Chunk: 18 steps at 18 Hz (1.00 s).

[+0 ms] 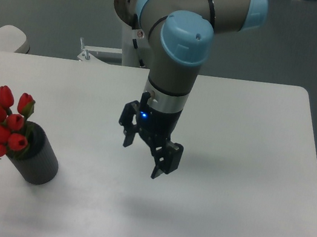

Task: Pick up the flowers from the vase
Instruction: 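Move the open gripper toward the red tulips in the black vase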

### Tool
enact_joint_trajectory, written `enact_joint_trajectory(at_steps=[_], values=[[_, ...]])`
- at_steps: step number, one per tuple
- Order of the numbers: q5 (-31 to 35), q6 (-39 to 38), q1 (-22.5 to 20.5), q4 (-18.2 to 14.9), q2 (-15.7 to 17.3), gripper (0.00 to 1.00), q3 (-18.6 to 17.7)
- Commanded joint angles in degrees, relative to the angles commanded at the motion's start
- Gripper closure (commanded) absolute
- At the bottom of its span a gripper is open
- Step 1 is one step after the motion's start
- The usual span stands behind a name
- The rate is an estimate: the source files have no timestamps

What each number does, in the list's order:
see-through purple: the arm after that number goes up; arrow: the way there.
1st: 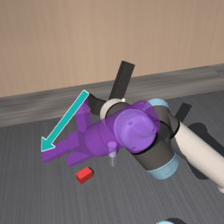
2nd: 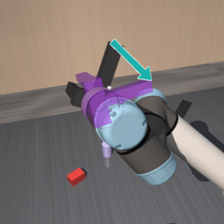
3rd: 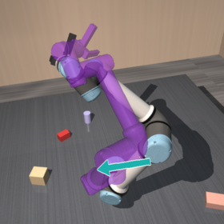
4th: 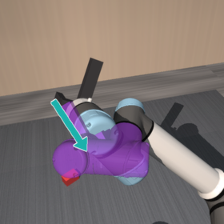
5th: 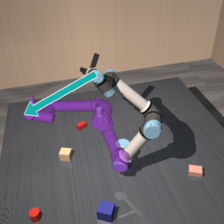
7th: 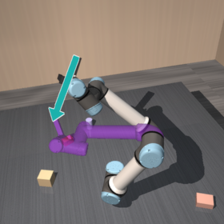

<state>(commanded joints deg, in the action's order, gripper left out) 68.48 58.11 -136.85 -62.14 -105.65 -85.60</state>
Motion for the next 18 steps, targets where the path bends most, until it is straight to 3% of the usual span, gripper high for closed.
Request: enact_joint_trajectory(at_steps=[3, 6, 12, 18], values=[[-3.69, -1.77, 0.00, -0.17, 0.79, 0.00, -1.22], [-8.70, -2.04, 0.35, 0.26, 1.41, 0.00, -4.65], [-13.28, -4.05, 0.97, 0.53, 1.76, 0.00, -7.38], [-17.32, -4.32, 1.93, 5.88, 2.72, 0.00, -12.73]])
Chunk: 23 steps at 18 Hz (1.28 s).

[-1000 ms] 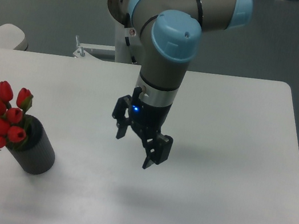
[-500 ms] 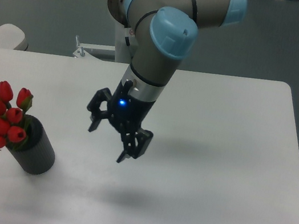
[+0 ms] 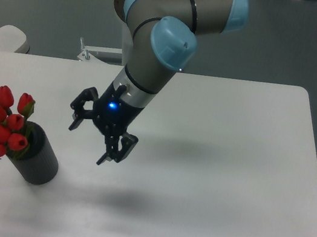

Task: Pick up the flowers from the vase
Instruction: 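Move the open gripper toward the red tulips in the black vase, then close the gripper around the tulip stems just above the vase rim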

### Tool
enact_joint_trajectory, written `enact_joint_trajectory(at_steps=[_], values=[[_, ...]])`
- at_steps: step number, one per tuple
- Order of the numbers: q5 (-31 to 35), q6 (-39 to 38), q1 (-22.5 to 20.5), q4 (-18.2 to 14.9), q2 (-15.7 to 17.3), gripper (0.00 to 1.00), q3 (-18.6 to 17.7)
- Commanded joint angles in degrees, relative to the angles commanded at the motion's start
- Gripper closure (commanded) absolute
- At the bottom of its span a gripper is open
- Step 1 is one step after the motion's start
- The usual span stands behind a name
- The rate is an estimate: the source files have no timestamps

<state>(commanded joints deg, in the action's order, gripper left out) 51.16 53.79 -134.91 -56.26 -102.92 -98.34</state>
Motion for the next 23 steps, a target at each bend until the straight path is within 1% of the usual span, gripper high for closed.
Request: enact_joint_trajectory(at_steps=[3, 4, 6, 10, 12, 13, 15, 18, 23], values=[[-3.43, 0.35, 0.09, 4.57, 0.53, 0.00, -3.61], [-4.57, 0.26, 0.09, 5.71, 0.79, 0.00, -4.31], [-5.98, 0.87, 0.70, 6.42, 1.50, 0.00, -5.89], [-6.25, 1.85, 4.03, 6.78, 1.41, 0.00, -6.61], [-6.43, 1.76, 5.79, 10.80, 0.62, 0.00, -6.34], [-6.43, 1.76, 6.41, 12.21, 0.10, 0.00, -6.25], [-6.43, 1.85, 7.64, 13.80, -1.31, 0.00, -6.17], [-6.60, 1.93, 7.91, 14.34, -2.02, 0.00, -5.90], [-6.60, 1.93, 8.00, 14.34, -2.54, 0.00, -5.90]])
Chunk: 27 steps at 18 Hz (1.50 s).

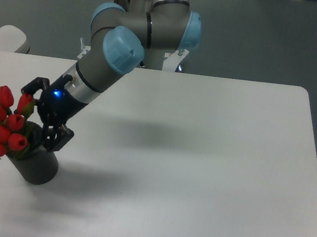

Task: Pick up the flowers from the vase
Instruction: 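Close the gripper around the tulip stems just above the vase rim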

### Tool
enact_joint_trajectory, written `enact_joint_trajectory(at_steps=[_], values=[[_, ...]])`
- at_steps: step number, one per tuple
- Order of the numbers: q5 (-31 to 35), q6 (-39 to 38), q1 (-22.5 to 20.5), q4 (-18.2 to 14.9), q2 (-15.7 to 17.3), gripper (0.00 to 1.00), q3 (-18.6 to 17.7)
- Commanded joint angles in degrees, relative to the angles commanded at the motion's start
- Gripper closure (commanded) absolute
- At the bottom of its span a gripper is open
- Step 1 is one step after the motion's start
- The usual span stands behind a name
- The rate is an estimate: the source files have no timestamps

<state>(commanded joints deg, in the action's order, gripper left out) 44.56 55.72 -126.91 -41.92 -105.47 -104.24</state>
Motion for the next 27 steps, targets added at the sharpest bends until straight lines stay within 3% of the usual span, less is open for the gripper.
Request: enact_joint_trajectory(at_steps=[11, 12, 15, 20, 27], values=[[-2.37, -0.53, 1.06, 0.09, -1.67, 0.00, 0.62], [-2.37, -0.53, 0.97, 0.09, -1.67, 0.02, 0.62], [-2.37, -0.53, 0.88, 0.09, -1.58, 0.23, 0.70], [-2.37, -0.53, 0.79, 0.09, -1.50, 0.49, 0.70], [-2.55, -0.70, 0.62, 0.09, -1.14, 0.59, 1.05]])
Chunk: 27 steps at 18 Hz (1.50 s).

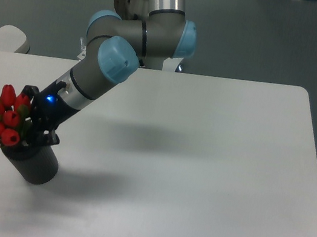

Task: Pick up the flowers from the vase
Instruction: 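Close the gripper around the tulip stems just above the vase rim, then lift the gripped tulips upward out of the black vase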

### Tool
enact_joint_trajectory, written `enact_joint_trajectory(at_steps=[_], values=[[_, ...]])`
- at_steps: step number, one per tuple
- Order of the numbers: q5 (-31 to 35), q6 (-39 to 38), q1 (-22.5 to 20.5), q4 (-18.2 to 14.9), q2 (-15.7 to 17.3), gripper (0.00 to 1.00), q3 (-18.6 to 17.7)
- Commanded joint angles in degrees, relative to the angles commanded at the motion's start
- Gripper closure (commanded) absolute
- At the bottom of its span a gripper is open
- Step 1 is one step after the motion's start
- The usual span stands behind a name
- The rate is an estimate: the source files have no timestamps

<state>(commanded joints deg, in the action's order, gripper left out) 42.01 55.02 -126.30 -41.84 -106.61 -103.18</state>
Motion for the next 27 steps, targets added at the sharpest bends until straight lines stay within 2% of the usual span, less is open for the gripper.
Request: enact_joint_trajectory(at_steps=[9, 17, 23, 27], values=[[-0.44, -0.27, -0.17, 0.00, 0.44, 0.67, 0.09], [-1.84, -2.63, -0.97, -0.09, 0.79, 0.67, 1.41], [-2.19, -4.31, -1.41, -0.09, 2.98, 0.67, 1.58], [-5.71, -5.71, -2.55, -0.09, 3.95, 0.67, 2.55]])
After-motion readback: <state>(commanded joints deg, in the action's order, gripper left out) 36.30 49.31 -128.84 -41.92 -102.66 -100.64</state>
